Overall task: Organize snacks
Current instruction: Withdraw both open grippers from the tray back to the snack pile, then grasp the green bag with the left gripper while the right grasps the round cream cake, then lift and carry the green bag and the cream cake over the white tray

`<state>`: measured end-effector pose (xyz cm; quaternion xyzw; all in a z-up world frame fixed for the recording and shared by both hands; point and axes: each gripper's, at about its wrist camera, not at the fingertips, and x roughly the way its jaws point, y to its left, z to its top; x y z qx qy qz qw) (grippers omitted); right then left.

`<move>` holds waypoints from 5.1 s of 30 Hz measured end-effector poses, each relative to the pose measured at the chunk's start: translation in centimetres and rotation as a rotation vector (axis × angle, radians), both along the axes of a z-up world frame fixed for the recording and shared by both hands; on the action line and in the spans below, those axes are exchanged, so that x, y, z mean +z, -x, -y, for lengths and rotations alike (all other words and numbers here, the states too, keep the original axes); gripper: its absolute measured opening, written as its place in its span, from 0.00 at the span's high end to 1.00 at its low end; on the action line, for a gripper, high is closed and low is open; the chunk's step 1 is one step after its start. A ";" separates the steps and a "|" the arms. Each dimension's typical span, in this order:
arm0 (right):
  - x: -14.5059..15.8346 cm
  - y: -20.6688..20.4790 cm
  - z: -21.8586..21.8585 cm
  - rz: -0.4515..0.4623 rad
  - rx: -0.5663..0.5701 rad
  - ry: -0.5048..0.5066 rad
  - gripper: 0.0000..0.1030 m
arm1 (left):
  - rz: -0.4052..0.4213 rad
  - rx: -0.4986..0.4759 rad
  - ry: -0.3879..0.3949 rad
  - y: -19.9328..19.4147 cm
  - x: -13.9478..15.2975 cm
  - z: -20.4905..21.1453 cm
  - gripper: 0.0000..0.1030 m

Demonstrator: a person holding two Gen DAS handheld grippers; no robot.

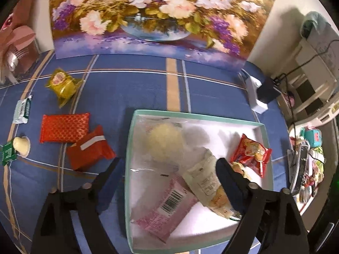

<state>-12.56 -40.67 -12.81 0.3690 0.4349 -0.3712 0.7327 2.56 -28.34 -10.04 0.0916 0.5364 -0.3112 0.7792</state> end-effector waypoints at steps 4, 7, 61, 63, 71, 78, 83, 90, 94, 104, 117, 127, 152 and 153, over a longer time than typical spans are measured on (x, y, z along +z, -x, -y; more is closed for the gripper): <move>0.1 -0.2 -0.2 0.001 0.007 0.013 0.05 | 0.042 0.049 -0.029 -0.9 0.1 -0.9 0.10; 0.1 -0.3 -0.3 0.005 0.007 0.017 0.00 | 0.092 0.078 -0.081 -1.6 0.0 -1.5 0.10; 2.2 -14.8 -19.8 0.030 0.490 0.063 0.00 | 0.169 0.637 -0.311 -14.0 2.9 -31.0 0.10; 1.9 -15.4 -20.1 0.037 0.503 0.063 0.00 | 0.146 0.644 -0.297 -14.4 2.5 -31.3 0.10; -0.1 -17.2 -20.3 0.038 0.504 0.034 0.00 | 0.040 0.636 -0.210 -16.6 -0.1 -31.9 0.10; -1.3 -18.4 -20.3 0.033 0.515 0.024 0.00 | -0.012 0.611 -0.169 -18.6 -2.4 -31.7 0.10; -1.7 -19.7 -21.1 0.036 0.540 0.022 0.00 | -0.045 0.593 -0.155 -19.5 -4.1 -31.3 0.10; -1.3 -22.7 -24.0 0.063 0.643 0.072 0.00 | -0.069 0.555 -0.126 -20.9 -5.8 -30.3 0.10; -2.0 -24.0 -25.4 0.052 0.694 0.095 0.00 | -0.099 0.547 -0.110 -21.6 -6.8 -30.6 0.10; -4.0 -26.9 -27.9 0.048 0.756 0.114 0.00 | -0.138 0.477 -0.119 -22.3 -8.0 -29.3 0.20; -5.7 -29.3 -31.0 0.027 0.867 0.184 0.11 | -0.136 0.518 -0.147 -23.2 -8.7 -30.4 0.30; -5.9 -30.2 -32.8 0.041 0.919 0.277 0.16 | -0.123 0.537 -0.164 -23.8 -9.2 -32.0 0.30; -5.4 -30.1 -34.2 0.121 0.920 0.325 0.52 | -0.077 0.541 -0.186 -23.1 -9.2 -31.4 0.37; -5.3 -29.9 -34.1 0.120 0.919 0.323 0.52 | -0.079 0.544 -0.182 -23.1 -9.1 -31.5 0.37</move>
